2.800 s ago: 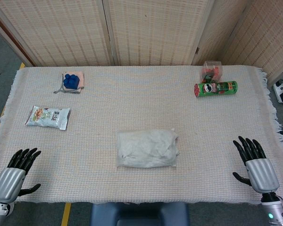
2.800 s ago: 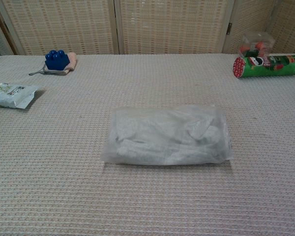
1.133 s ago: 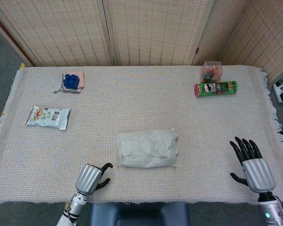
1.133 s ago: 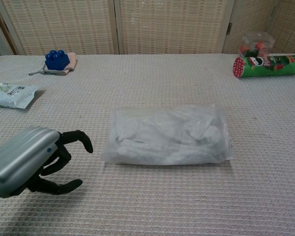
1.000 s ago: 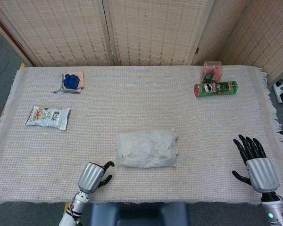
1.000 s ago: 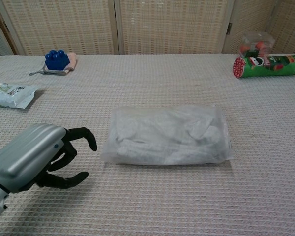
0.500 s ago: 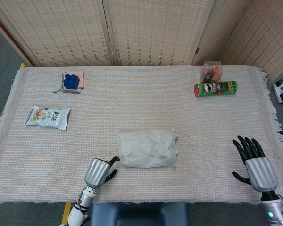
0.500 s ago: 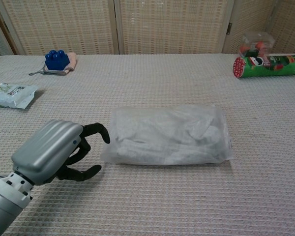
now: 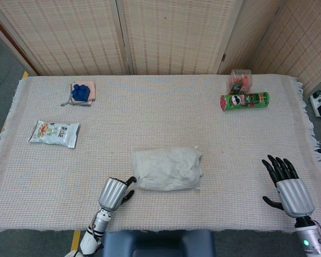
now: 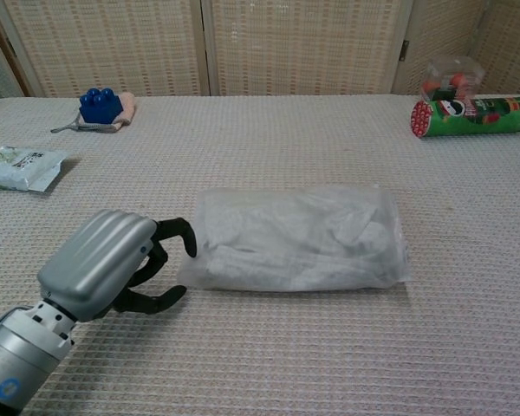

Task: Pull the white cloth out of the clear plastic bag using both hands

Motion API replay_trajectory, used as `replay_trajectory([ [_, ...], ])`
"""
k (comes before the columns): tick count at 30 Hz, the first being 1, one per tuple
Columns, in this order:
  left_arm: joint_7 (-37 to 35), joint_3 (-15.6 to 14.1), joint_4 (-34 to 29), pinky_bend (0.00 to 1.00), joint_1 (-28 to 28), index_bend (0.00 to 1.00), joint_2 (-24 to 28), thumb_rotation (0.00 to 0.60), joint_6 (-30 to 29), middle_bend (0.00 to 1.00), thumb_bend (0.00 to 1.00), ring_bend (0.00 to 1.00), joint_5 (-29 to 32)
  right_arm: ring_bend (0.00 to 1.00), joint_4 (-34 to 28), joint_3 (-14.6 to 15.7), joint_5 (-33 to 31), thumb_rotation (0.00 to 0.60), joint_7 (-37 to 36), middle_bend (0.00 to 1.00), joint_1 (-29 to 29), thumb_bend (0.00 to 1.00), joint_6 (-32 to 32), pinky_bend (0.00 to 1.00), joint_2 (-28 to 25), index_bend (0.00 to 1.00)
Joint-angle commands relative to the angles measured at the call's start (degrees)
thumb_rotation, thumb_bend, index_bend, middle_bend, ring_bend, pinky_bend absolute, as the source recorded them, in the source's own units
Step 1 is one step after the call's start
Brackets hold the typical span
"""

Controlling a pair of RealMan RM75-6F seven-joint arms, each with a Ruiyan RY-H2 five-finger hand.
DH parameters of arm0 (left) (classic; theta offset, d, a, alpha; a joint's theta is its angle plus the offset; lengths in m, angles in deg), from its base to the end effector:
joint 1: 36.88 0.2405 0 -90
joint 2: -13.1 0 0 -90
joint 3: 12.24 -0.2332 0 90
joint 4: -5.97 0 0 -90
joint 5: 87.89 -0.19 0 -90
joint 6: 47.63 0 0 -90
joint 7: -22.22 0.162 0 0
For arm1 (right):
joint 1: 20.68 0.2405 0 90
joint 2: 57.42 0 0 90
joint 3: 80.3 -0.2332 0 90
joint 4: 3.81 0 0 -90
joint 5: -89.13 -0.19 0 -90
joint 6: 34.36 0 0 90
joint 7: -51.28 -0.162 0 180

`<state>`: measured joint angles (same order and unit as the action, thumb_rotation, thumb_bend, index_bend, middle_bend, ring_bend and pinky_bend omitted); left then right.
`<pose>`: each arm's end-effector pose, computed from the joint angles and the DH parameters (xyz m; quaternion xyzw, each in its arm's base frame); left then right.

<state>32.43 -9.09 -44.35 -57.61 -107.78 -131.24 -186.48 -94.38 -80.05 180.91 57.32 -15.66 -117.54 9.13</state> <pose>-0.1394 0.2330 -0.0807 -0.6830 -0.2766 -0.5074 0.4466 -0.2759 -0.1847 0.1379 0.6592 -0.3580 0.3544 0.5583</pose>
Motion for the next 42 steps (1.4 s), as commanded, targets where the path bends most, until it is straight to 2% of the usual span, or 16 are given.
replay_trajectory([
  [1, -1.9, 0.0, 2.9, 1.0, -0.8, 0.54, -1.6, 0.6, -0.9, 1.0, 0.31, 1.0, 0.1, 0.0, 0.0, 0.0, -0.3, 0.6, 0.1, 0.0, 0.2, 0.05, 0.4, 0.0, -0.1, 0.0],
  [11, -4.8, -0.1, 6.6, 1.0, -2.1, 0.58, -4.3, 0.6, -1.5, 1.0, 0.4, 1.0, 1.0, 0.0, -0.2, -0.3, -1.5, 0.6, 1.5, 0.0, 0.4, 0.05, 1.4, 0.0, 0.2, 0.0],
  [18, -5.7, -0.2, 7.6, 1.0, -2.7, 0.65, -5.5, 0.6, -1.8, 1.0, 0.62, 1.0, 1.7, 0.0, -0.1, -0.4, -2.1, 0.6, 2.2, 0.0, 0.5, 0.05, 1.6, 0.0, 0.5, 0.0],
  [21, -6.1, -0.5, 7.9, 1.0, -2.7, 0.69, -5.7, 0.6, -2.1, 1.0, 0.68, 1.0, 1.8, 0.0, 0.0, -0.4, -2.2, 0.6, 2.6, 0.0, 0.6, 0.05, 1.8, 0.0, 0.7, 0.0],
  [26, -6.9, -1.7, 7.6, 1.0, -2.2, 0.72, -5.1, 0.6, -3.0, 1.0, 0.69, 1.0, 1.6, 0.0, 0.8, -0.1, -1.5, 0.6, 3.7, 0.0, 1.2, 0.05, 2.5, 0.0, 2.0, 0.0],
  [29, -7.2, -2.5, 6.7, 1.0, -2.0, 0.73, -4.4, 0.6, -3.5, 1.0, 0.69, 1.0, 1.2, 0.0, 3.7, -1.0, -1.0, 0.6, 2.6, 0.0, 2.4, 0.05, 2.9, 0.0, 4.9, 0.01],
  [31, -7.2, -3.1, 6.2, 1.0, -1.8, 0.73, -3.8, 0.6, -3.9, 1.0, 0.69, 1.0, 0.9, 0.0, 6.3, -1.9, -0.8, 0.6, 0.4, 0.0, 3.9, 0.06, 3.9, 0.0, 7.5, 0.06],
  [35, -7.3, -3.6, 4.9, 1.0, -1.5, 0.74, -3.1, 0.6, -4.0, 1.0, 0.69, 1.0, 0.8, 0.0, 9.4, -3.0, -0.7, 0.6, -3.9, 0.0, 7.2, 0.11, 7.1, 0.0, 11.1, 0.25],
  [38, -7.0, -3.9, 4.1, 1.0, -1.5, 0.74, -2.7, 0.6, -4.1, 1.0, 0.69, 1.0, 0.7, 0.0, 10.7, -3.7, -0.9, 0.6, -5.3, 0.0, 9.9, 0.15, 10.3, 0.0, 13.3, 0.32],
  [42, -6.3, -4.1, 3.2, 1.0, -1.6, 0.74, -2.3, 0.6, -4.2, 1.0, 0.69, 1.0, 0.5, 0.0, 13.4, -4.8, -1.8, 0.6, -6.3, 0.0, 13.4, 0.18, 14.2, 0.0, 17.4, 0.36],
])
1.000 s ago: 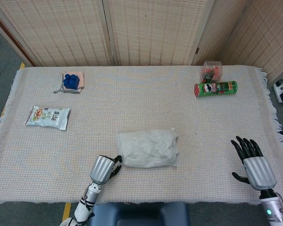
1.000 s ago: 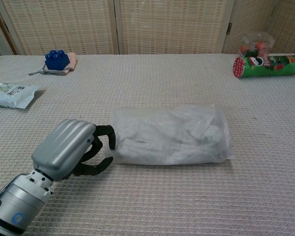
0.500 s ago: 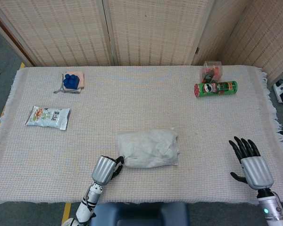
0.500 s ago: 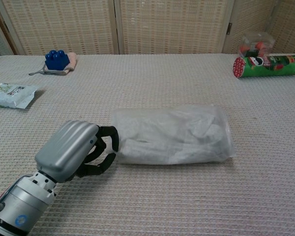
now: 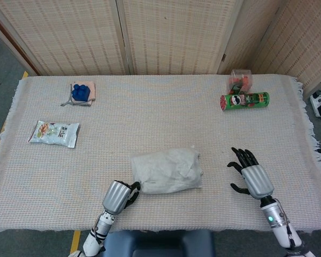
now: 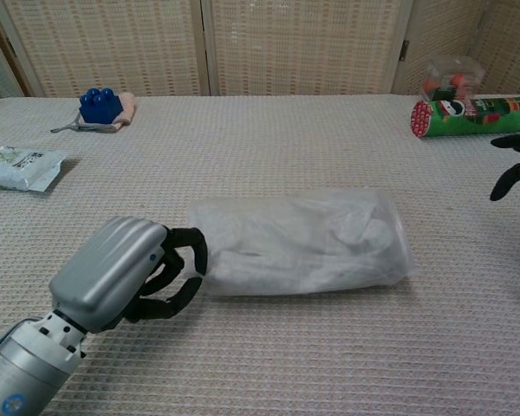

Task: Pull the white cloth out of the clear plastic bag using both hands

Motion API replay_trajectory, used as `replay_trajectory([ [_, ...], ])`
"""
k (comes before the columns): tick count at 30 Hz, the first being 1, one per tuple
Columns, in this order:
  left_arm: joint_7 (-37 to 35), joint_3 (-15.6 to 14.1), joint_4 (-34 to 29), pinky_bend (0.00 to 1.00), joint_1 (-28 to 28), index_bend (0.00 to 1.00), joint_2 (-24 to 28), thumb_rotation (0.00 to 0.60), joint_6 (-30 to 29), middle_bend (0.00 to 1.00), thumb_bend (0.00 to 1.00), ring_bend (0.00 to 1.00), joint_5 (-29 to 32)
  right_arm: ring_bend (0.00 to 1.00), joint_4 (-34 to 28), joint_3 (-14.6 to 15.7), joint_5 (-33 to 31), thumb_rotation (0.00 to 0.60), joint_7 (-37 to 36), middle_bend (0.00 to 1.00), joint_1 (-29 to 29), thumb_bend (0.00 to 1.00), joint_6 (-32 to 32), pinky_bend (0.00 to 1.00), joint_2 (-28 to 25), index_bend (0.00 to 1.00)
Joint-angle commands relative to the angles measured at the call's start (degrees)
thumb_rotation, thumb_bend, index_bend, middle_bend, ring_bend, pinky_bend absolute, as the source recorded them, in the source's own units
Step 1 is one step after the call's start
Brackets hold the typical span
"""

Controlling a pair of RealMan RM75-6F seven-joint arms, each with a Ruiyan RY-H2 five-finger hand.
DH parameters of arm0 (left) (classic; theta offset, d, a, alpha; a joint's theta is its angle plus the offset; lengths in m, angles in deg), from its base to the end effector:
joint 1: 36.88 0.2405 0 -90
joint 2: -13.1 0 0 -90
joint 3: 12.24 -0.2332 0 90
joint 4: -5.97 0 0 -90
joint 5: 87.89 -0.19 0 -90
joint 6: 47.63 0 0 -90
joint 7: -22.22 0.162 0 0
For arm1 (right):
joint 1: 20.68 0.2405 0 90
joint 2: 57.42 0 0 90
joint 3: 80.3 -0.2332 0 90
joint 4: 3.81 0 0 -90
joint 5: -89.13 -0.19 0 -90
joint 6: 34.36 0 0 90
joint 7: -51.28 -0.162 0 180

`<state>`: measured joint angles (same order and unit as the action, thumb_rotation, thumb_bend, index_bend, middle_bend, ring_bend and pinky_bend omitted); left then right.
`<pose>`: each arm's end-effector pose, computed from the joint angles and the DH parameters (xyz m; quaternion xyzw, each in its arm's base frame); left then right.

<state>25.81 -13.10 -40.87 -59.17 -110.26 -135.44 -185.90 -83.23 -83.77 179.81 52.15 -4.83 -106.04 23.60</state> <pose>-0.1294 0.2237 -0.0869 -0.6732 -0.2892 -0.5473 0.4044 -0.2502 -0.2455 0.0589 0.6890 -0.3829 0.3944 0.4724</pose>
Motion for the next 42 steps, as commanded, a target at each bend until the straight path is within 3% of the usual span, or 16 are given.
replay_trajectory([
  [1, 0.5, -0.1, -0.5, 1.0, -0.1, 0.74, 0.3, 0.6, 0.0, 1.0, 0.69, 1.0, -0.1, 0.0, 3.3, -1.4, -1.1, 0.6, -1.6, 0.0, 3.5, 0.19, 3.8, 0.0, 4.3, 0.36],
  [10, 1.3, 0.6, -1.9, 1.0, -0.4, 0.74, 1.5, 0.6, 0.0, 1.0, 0.69, 1.0, 0.4, 0.0, 9.5, -2.4, -2.9, 0.6, -4.1, 0.0, 7.6, 0.21, 7.0, 0.0, 12.4, 0.41],
  [24, 1.5, 0.9, -2.3, 1.0, -0.6, 0.75, 2.3, 0.6, 0.4, 1.0, 0.69, 1.0, 0.8, 0.0, 15.8, -2.0, -4.3, 0.6, -5.2, 0.0, 10.7, 0.24, 9.1, 0.0, 20.3, 0.47],
  [34, 1.2, 1.2, -2.5, 1.0, -0.8, 0.75, 3.0, 0.6, 0.3, 1.0, 0.69, 1.0, 1.1, 0.0, 20.0, -2.2, -5.3, 0.6, -6.3, 0.01, 11.3, 0.43, 8.3, 0.0, 24.5, 0.62],
  [42, 1.3, 2.0, -2.9, 1.0, -1.0, 0.75, 3.6, 0.6, 0.0, 1.0, 0.69, 1.0, 1.6, 0.0, 19.8, -2.4, -6.2, 0.6, -4.9, 0.04, 11.1, 0.5, 7.2, 0.0, 24.6, 0.68],
])
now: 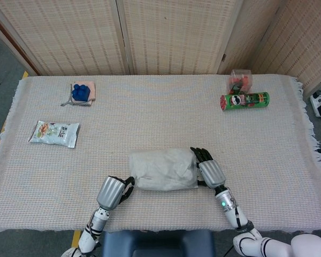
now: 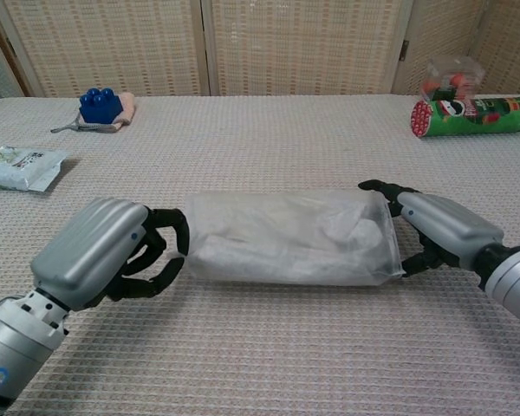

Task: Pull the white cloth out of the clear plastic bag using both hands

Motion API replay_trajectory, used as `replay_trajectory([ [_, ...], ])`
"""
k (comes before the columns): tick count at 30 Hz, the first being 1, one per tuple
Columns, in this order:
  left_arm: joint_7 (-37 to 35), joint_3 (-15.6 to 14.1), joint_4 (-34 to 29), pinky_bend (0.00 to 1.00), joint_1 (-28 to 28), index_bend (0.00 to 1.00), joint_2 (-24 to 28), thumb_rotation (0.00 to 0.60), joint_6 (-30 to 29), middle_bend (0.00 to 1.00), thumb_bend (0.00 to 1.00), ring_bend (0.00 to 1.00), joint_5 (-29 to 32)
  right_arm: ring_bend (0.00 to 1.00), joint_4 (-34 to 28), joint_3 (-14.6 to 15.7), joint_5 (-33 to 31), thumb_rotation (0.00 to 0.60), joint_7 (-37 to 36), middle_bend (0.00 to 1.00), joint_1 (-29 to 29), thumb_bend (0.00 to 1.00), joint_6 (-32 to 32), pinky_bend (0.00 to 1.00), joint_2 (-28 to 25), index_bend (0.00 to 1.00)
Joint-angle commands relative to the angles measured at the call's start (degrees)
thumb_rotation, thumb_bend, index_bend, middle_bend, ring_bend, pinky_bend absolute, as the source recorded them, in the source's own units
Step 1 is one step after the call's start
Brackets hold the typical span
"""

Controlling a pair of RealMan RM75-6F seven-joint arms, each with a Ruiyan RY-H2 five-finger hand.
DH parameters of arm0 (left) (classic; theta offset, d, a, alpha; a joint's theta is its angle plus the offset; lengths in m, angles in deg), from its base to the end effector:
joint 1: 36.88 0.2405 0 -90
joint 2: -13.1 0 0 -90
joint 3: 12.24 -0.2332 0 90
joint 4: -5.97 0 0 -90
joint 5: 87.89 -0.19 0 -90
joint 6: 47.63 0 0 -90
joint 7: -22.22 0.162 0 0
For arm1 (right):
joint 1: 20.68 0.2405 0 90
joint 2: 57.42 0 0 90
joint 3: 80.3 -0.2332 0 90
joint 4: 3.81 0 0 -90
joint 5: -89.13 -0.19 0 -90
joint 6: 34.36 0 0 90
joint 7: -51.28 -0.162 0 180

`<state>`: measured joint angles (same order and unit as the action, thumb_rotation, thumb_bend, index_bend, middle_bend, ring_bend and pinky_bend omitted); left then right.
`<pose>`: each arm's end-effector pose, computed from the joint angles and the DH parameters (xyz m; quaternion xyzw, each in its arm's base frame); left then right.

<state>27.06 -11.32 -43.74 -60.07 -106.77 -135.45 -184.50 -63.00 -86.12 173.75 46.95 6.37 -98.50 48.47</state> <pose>-0.1385 0.2371 -0.0697 -0.6655 -0.2816 -0.5430 0.4277 -0.1995 -0.2887 -0.0565 0.6801 -0.4391 0.4263 0.4036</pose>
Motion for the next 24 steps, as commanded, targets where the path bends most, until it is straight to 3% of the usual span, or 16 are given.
replay_trajectory([
  [1, 0.1, 0.4, 0.1, 1.0, -0.1, 0.75, 0.3, 0.6, -0.1, 1.0, 0.69, 1.0, 0.3, 0.0, -0.8, -0.1, -0.2, 0.6, 0.5, 0.04, -0.2, 0.5, -0.5, 0.0, -0.6, 0.68],
  [13, -1.5, 1.9, 3.1, 1.0, -0.3, 0.75, 3.6, 0.6, -0.6, 1.0, 0.69, 1.0, 1.6, 0.0, -5.7, -0.6, -1.4, 0.6, 2.0, 0.05, -2.2, 0.5, -3.3, 0.0, -8.0, 0.69],
  [24, -4.2, 1.9, 7.3, 1.0, 1.1, 0.75, 8.7, 0.6, -2.1, 1.0, 0.69, 1.0, 2.7, 0.0, -6.3, -2.2, -3.8, 0.6, 0.0, 0.06, -4.2, 0.5, -5.1, 0.0, -15.4, 0.69],
])
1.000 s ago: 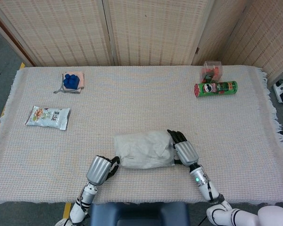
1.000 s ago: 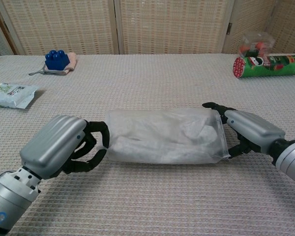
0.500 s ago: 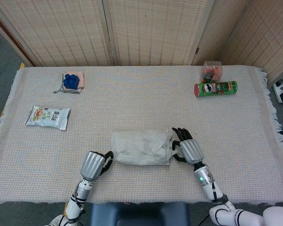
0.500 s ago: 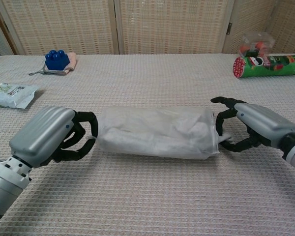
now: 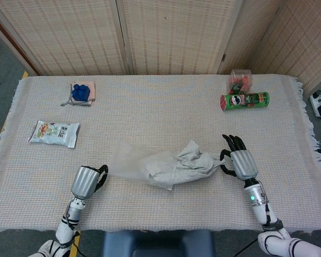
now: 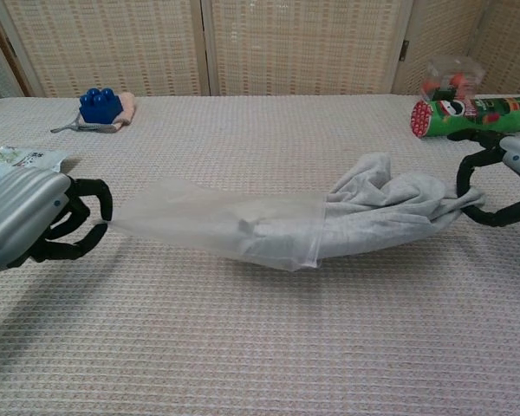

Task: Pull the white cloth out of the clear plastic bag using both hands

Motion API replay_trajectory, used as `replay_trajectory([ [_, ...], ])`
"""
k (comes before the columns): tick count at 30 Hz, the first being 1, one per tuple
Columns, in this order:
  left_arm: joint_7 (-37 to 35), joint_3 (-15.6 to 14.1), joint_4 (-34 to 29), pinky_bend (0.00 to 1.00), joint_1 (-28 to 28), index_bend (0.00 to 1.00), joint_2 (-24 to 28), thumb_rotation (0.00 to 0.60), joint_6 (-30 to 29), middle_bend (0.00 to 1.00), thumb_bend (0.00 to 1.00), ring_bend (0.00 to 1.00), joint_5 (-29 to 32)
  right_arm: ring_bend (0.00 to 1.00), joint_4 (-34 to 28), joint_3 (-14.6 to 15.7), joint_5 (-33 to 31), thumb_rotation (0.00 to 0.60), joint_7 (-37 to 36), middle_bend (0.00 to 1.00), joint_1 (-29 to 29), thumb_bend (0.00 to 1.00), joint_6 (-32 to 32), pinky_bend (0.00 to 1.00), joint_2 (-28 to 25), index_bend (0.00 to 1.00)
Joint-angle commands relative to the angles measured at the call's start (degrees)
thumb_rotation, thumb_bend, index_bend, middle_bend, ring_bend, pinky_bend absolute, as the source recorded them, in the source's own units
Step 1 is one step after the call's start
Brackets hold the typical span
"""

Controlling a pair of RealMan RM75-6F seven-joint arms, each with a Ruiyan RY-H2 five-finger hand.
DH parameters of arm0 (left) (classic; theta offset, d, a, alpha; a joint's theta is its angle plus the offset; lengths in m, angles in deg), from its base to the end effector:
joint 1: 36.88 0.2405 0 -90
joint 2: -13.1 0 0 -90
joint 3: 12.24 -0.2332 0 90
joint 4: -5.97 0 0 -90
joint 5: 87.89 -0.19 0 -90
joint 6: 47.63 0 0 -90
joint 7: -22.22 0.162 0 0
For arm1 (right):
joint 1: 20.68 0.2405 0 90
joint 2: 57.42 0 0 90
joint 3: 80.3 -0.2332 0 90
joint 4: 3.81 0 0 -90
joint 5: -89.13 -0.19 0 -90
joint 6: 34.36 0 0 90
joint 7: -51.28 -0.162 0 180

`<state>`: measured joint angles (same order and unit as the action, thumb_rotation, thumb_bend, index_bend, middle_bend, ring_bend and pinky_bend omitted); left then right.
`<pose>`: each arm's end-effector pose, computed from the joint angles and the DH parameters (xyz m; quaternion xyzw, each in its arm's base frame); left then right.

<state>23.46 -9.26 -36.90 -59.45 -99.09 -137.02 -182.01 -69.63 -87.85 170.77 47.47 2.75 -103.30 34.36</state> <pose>-0.2026 0.2668 -0.0184 -0.6642 -0.2339 -0.4961 0.5079 -0.2496 -0.3009 0.0337 0.6415 -0.4086 0.4198 0.4953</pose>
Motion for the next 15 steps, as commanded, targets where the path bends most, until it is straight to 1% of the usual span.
replay_trajectory([
  [1, -0.7, -0.2, 0.6, 1.0, 0.7, 0.75, 1.5, 0.6, -0.7, 1.0, 0.69, 1.0, 0.2, 0.0, 0.5, -0.7, -1.2, 0.6, -0.8, 0.06, -0.7, 0.5, -0.3, 0.0, -1.7, 0.69],
  [8, -1.4, -0.1, 0.7, 1.0, 2.0, 0.75, 5.2, 0.6, -2.2, 1.0, 0.69, 1.0, 0.9, 0.0, 2.8, -2.2, -4.0, 0.6, -2.6, 0.06, -2.0, 0.5, -0.2, 0.0, -5.1, 0.69],
  [13, -1.7, -0.4, 0.5, 1.0, 2.7, 0.75, 6.9, 0.6, -2.0, 1.0, 0.69, 1.0, 1.4, 0.0, 4.3, -3.6, -6.1, 0.6, -4.8, 0.06, -2.6, 0.5, 0.5, 0.0, -7.2, 0.69],
  [14, -1.8, -0.6, 0.2, 1.0, 2.8, 0.74, 7.1, 0.6, -1.9, 1.0, 0.69, 1.0, 1.3, 0.0, 4.2, -3.6, -6.2, 0.6, -5.2, 0.06, -2.7, 0.5, 0.6, 0.0, -7.5, 0.69],
  [15, -1.7, -0.9, -0.2, 1.0, 2.8, 0.7, 7.2, 0.6, -1.7, 1.0, 0.66, 1.0, 1.2, 0.0, 4.1, -3.6, -6.1, 0.6, -5.7, 0.06, -2.8, 0.5, 0.6, 0.0, -7.8, 0.68],
])
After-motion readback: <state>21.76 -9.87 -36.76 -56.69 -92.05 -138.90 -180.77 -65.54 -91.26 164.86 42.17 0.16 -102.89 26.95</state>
